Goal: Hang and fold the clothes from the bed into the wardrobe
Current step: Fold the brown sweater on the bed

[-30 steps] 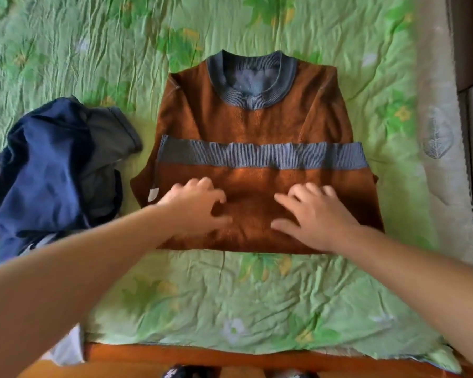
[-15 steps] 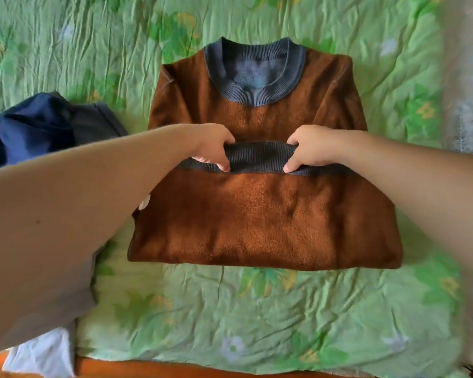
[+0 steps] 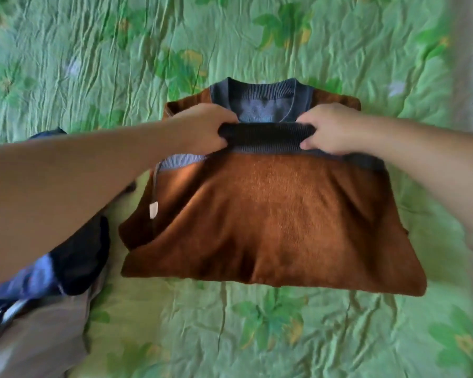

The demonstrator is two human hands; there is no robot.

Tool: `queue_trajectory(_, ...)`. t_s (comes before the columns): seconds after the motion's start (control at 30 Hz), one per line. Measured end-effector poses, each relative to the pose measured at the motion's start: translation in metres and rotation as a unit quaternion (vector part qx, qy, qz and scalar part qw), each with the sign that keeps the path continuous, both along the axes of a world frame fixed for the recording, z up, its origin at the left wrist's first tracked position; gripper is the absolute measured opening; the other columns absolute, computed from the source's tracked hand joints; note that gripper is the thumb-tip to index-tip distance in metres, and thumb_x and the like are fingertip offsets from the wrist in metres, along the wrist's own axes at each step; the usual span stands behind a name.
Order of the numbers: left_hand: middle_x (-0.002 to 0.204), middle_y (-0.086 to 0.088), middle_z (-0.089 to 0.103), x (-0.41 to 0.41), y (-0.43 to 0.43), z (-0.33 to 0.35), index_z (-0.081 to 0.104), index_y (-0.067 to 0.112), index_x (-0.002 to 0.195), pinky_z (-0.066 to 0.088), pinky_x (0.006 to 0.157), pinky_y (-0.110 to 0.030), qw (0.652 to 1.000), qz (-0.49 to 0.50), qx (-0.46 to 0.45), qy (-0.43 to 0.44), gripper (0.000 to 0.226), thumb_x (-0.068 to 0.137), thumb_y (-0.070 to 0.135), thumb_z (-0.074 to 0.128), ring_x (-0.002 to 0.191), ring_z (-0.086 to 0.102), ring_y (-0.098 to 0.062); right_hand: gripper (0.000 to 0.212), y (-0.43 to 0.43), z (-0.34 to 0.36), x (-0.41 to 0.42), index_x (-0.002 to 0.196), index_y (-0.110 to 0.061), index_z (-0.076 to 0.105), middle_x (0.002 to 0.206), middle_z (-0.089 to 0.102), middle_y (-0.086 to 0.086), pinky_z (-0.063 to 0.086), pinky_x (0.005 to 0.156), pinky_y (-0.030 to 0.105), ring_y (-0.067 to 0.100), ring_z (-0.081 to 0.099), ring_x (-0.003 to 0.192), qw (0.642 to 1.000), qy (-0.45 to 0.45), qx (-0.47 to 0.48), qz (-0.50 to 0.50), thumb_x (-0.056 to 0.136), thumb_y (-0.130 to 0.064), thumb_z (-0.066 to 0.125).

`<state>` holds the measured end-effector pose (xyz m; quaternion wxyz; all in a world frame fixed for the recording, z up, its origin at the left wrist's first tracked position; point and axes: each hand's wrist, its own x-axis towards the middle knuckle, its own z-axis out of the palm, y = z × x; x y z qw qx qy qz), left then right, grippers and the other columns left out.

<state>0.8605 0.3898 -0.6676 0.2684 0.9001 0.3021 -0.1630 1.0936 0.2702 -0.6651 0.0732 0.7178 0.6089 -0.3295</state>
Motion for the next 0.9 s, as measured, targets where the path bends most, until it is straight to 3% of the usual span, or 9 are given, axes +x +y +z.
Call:
queue_trajectory(0.13, 0.091, -0.003, 0.057, 0.035, 0.067, 0.0, 0.062, 0.02, 0.104, 0.052, 0.081, -0.047, 0.994, 0.006, 0.106, -0.01, 0.016, 0.089, 0.017, 0.064, 0.093, 0.06, -0.036, 0.022, 0.063, -0.001, 0.035, 0.111, -0.012, 0.065, 0.104, 0.063, 0.017, 0.042, 0.073, 0.036, 0.033, 0.056, 0.09, 0.993, -0.107, 0.057, 0.006, 0.095, -0.026, 0.067)
queue_trajectory(0.23, 0.12, -0.01, 0.06, 0.048, 0.081, -0.015, 0.05, 0.025, 0.133, 0.044, 0.099, -0.056, 0.979, 0.036, 0.193, 0.05, 0.042, 0.094, 0.028, 0.063, 0.115, 0.056, -0.039, 0.052, 0.076, -0.017, 0.042, 0.137, -0.014, 0.047, 0.135, 0.05, 0.024, 0.043, 0.097, 0.053, 0.043, 0.048, 0.123, 0.975, -0.203, 0.082, -0.028, 0.095, -0.039, 0.065)
queue_trajectory(0.33, 0.153, -0.014, 0.033, 0.026, 0.04, -0.039, 0.031, 0.027, 0.15, 0.032, 0.109, -0.062, 0.97, 0.066, 0.23, 0.039, 0.061, 0.096, 0.044, 0.055, 0.142, 0.03, -0.038, 0.067, 0.037, -0.039, 0.017, 0.148, -0.019, 0.03, 0.153, 0.028, 0.02, 0.028, 0.109, 0.064, 0.042, 0.029, 0.141, 0.966, -0.215, 0.135, -0.05, 0.095, -0.051, 0.056)
queue_trajectory(0.43, 0.167, -0.011, 0.003, -0.029, -0.028, -0.064, 0.01, 0.04, 0.158, 0.016, 0.119, -0.063, 0.975, 0.097, 0.199, 0.026, 0.066, 0.1, 0.058, 0.037, 0.154, 0.003, -0.034, 0.071, -0.053, -0.068, -0.021, 0.157, -0.026, 0.023, 0.166, 0.016, 0.012, 0.012, 0.116, 0.072, 0.033, 0.013, 0.153, 0.976, -0.169, 0.138, 0.018, 0.098, -0.064, 0.033)
queue_trajectory(0.5, 0.168, -0.012, -0.004, -0.064, -0.058, -0.077, 0.005, 0.045, 0.158, 0.01, 0.122, -0.059, 0.974, 0.15, 0.169, 0.025, 0.068, 0.099, 0.062, 0.035, 0.155, -0.004, -0.032, 0.072, -0.102, -0.085, -0.032, 0.161, -0.029, 0.016, 0.169, 0.006, 0.007, 0.008, 0.116, 0.072, 0.026, 0.002, 0.156, 0.979, -0.175, 0.094, 0.046, 0.099, -0.067, 0.018)
queue_trajectory(0.57, 0.167, -0.013, 0.003, -0.081, -0.061, -0.083, 0.013, 0.045, 0.156, 0.011, 0.123, -0.048, 0.963, 0.23, 0.129, -0.051, 0.068, 0.098, 0.059, 0.046, 0.154, 0.004, -0.029, 0.071, -0.117, -0.096, -0.031, 0.161, -0.031, 0.016, 0.17, 0.004, 0.005, 0.006, 0.116, 0.071, 0.024, 0.0, 0.157, 0.979, -0.178, 0.089, 0.032, 0.099, -0.067, 0.016)
queue_trajectory(0.67, 0.147, -0.012, 0.03, -0.079, -0.034, -0.081, 0.046, 0.034, 0.139, 0.024, 0.119, -0.035, 0.887, 0.406, 0.088, -0.203, 0.049, 0.093, 0.04, 0.06, 0.139, 0.034, -0.031, 0.072, -0.1, -0.098, -0.028, 0.161, -0.034, 0.012, 0.17, 0.001, 0.004, 0.001, 0.117, 0.071, 0.024, -0.005, 0.156, 0.979, -0.175, 0.094, 0.037, 0.098, -0.07, 0.013)
queue_trajectory(0.77, 0.122, -0.001, 0.048, -0.073, -0.011, -0.072, 0.06, 0.031, 0.107, 0.043, 0.102, -0.03, 0.825, 0.533, 0.034, -0.186, 0.031, 0.084, 0.01, 0.058, 0.111, 0.057, -0.027, 0.074, -0.095, -0.094, -0.024, 0.16, -0.036, 0.002, 0.17, -0.009, 0.002, -0.002, 0.117, 0.07, 0.022, -0.014, 0.155, 0.981, -0.17, 0.089, 0.039, 0.096, -0.073, 0.007)
queue_trajectory(0.9, 0.11, -0.006, 0.066, -0.077, 0.011, -0.048, 0.065, 0.029, 0.087, 0.046, 0.088, -0.03, 0.864, 0.47, 0.096, -0.152, 0.035, 0.081, -0.001, 0.047, 0.1, 0.062, -0.026, 0.074, -0.093, -0.083, -0.022, 0.16, -0.037, -0.002, 0.169, -0.013, 0.0, -0.003, 0.119, 0.068, 0.021, -0.018, 0.154, 0.984, -0.159, 0.074, 0.038, 0.096, -0.072, 0.012)
